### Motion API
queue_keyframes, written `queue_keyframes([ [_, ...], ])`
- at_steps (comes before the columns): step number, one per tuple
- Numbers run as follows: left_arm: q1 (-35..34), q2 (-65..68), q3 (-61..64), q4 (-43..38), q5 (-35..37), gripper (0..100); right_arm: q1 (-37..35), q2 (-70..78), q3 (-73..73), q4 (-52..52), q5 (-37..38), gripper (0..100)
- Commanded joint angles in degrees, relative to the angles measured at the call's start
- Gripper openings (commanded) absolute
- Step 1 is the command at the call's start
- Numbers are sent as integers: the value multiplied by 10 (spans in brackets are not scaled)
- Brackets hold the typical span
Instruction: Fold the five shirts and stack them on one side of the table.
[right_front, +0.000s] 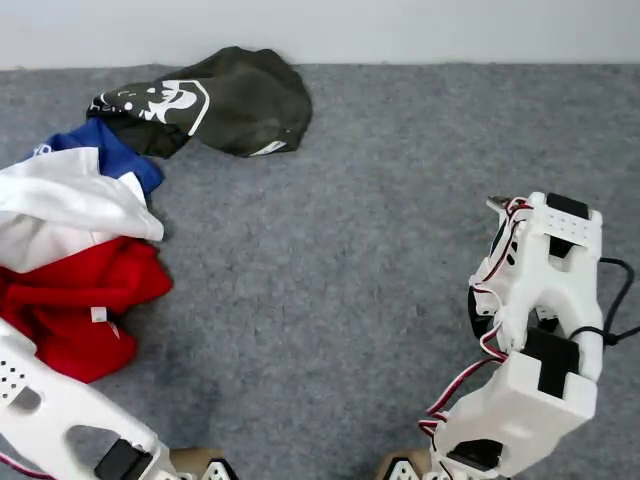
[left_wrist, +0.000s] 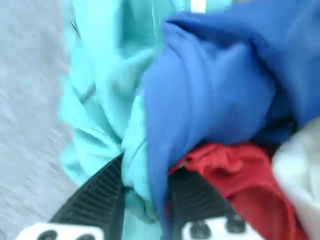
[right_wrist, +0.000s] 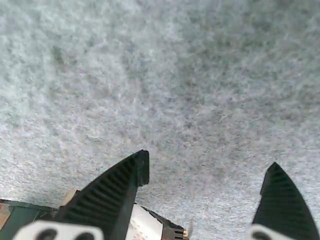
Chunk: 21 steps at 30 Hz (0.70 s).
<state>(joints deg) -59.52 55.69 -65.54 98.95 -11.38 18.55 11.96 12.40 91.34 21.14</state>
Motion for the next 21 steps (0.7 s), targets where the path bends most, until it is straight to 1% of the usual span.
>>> queue_keyframes([
  [1, 26, -36, 116, 18, 9, 14, 5, -3, 0, 0, -6, 358],
  [4, 73, -40, 218, 18, 8, 15, 5, -3, 0, 0, -6, 358],
  [6, 109, -66, 287, 18, -11, 22, 6, -3, 0, 1, -6, 358],
  [9, 177, -141, 415, 18, -70, 97, 7, -3, 0, 1, -6, 358],
  [11, 226, -207, 507, 18, -97, 171, 7, -3, 0, 0, -6, 358],
  [13, 272, -281, 580, 17, -122, 222, 7, -3, 0, 0, -6, 358],
  [16, 319, -394, 625, 17, -154, 229, 7, -3, 0, -1, -6, 358],
  [21, 355, -559, 626, 14, -161, 231, 7, -3, 0, -2, -6, 358],
])
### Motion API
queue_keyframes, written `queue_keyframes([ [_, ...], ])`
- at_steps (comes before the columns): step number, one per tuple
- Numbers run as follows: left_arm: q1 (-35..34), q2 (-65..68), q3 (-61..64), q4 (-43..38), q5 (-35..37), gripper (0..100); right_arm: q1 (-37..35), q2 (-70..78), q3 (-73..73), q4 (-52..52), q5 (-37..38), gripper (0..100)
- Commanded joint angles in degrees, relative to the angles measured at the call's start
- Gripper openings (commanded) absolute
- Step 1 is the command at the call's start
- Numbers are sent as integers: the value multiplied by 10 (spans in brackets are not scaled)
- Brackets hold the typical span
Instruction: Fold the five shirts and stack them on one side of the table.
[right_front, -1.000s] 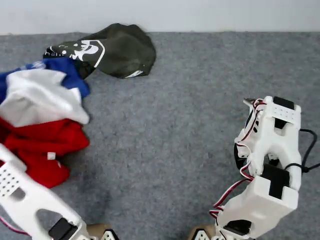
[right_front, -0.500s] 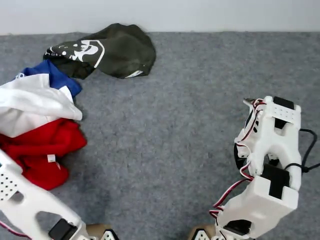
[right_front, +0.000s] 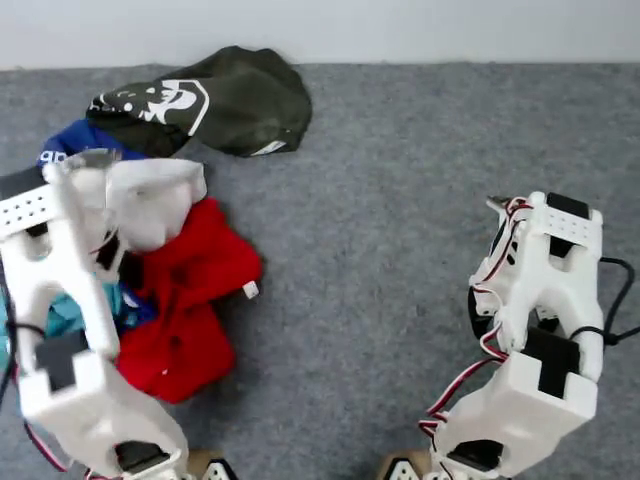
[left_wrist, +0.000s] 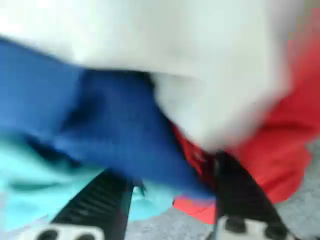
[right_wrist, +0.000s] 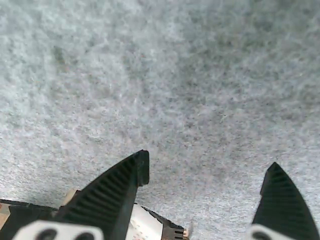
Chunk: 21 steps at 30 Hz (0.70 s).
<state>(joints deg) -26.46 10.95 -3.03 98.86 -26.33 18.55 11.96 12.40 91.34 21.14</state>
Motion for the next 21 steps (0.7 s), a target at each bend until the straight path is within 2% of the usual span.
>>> queue_keyframes([
  [1, 27, -134, 1, 15, -11, 231, 7, -3, 0, -2, -6, 358],
  [10, 24, -278, 1, 15, -10, 229, 7, -3, 0, -1, -6, 358],
  [12, 25, -311, 1, -6, -10, 229, 7, -3, 0, -3, -6, 358],
  [18, 42, -345, 29, -156, 0, 229, 7, -3, -1, -5, -6, 358],
  [21, 88, -345, 94, -312, 55, 229, 7, -3, -1, -5, -6, 358],
])
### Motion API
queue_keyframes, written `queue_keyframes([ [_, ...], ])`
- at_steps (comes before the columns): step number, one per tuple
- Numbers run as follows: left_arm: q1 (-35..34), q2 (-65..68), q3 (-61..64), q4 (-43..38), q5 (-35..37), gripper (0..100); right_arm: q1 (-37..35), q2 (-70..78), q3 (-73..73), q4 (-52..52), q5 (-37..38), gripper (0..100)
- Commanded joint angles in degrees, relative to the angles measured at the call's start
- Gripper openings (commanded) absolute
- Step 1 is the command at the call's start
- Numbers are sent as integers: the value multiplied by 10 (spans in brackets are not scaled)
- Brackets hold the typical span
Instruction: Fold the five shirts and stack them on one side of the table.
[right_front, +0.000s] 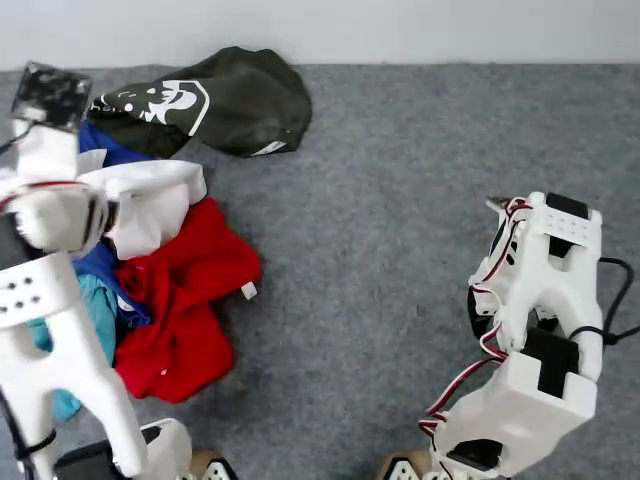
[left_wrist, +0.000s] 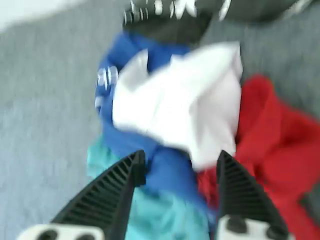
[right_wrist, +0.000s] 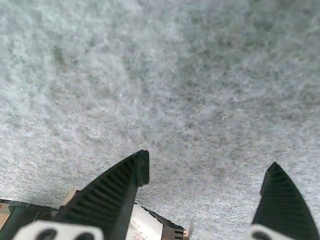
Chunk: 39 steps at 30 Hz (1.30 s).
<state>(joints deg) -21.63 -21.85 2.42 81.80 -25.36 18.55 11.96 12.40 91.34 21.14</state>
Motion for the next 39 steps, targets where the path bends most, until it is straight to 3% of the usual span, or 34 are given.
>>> queue_keyframes([
  [1, 55, -13, 70, -212, 73, 229, 7, -3, -1, -5, -6, 358],
  [5, 100, 55, 156, -498, 193, 232, 7, -3, -1, 0, -6, 358],
  [8, 119, 151, 149, -645, 249, 232, 7, -3, 0, 0, -6, 358],
  [13, 137, 362, 67, -788, 265, 224, 7, -3, 0, 0, -6, 358],
  [17, 135, 545, -78, -823, 265, 156, 7, -3, 0, 0, -6, 358],
  [20, 140, 664, -214, -774, 265, 118, 7, -3, 0, 0, -6, 358],
  [26, 150, 809, -485, -534, 265, 103, 7, -3, 1, -1, -6, 358],
  [30, 149, 847, -668, -367, 268, 8, 7, -3, 12, -5, -6, 358],
  [39, 200, 870, -995, -45, 269, 12, 6, -3, 14, -5, -5, 358],
])
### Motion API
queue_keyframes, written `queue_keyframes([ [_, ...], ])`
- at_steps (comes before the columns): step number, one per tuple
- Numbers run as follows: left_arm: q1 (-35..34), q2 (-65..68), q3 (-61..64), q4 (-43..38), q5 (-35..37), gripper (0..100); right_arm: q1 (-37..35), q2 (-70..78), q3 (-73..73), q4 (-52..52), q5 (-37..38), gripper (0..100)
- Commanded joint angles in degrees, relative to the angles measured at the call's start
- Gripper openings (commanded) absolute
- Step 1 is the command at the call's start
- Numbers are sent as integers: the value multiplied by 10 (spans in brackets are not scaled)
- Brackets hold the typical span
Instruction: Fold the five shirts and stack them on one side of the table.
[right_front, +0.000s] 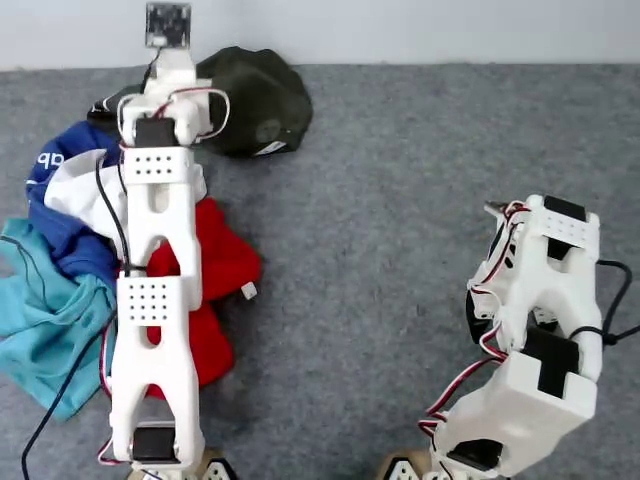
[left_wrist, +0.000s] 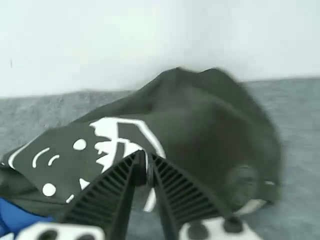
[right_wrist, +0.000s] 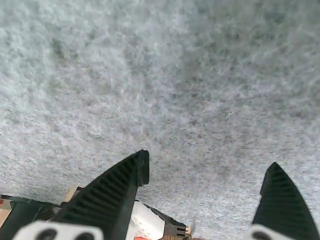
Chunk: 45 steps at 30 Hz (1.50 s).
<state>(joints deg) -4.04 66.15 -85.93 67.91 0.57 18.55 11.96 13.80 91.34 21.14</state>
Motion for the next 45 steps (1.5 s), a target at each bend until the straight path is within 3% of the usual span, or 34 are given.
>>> queue_keyframes([
  [1, 30, -12, -104, 104, 8, 12, 7, -3, 0, -5, -5, 358],
  [5, 11, 7, -39, 41, 6, 13, 7, -3, 0, -5, -5, 358],
  [8, -15, 40, 14, -23, 9, 68, 7, -3, 0, -5, -5, 358],
  [12, -25, 51, 29, 20, 10, 151, 7, -3, 0, -5, -5, 358],
  [16, -33, 56, 20, 29, 8, 166, 7, -3, 0, -5, -5, 358],
  [21, -46, 93, 32, -91, 7, 166, 7, -3, 0, -5, -5, 358],
  [26, -46, 164, 32, -235, 6, 163, 7, -3, 1, -5, -5, 358],
  [32, -45, 183, 27, -250, 5, 157, 7, -3, 1, -5, -5, 358],
  [35, -43, 183, 26, -267, 5, 93, 7, -3, 1, -5, -5, 358],
  [38, -46, 182, 26, -337, 5, 8, 7, -3, 1, -5, -5, 358],
  [41, -43, 166, 7, -315, 6, 12, 7, -3, 1, -5, -5, 358],
  [45, -32, 125, -50, -206, 6, 12, 7, -3, 1, -5, -5, 358],
])
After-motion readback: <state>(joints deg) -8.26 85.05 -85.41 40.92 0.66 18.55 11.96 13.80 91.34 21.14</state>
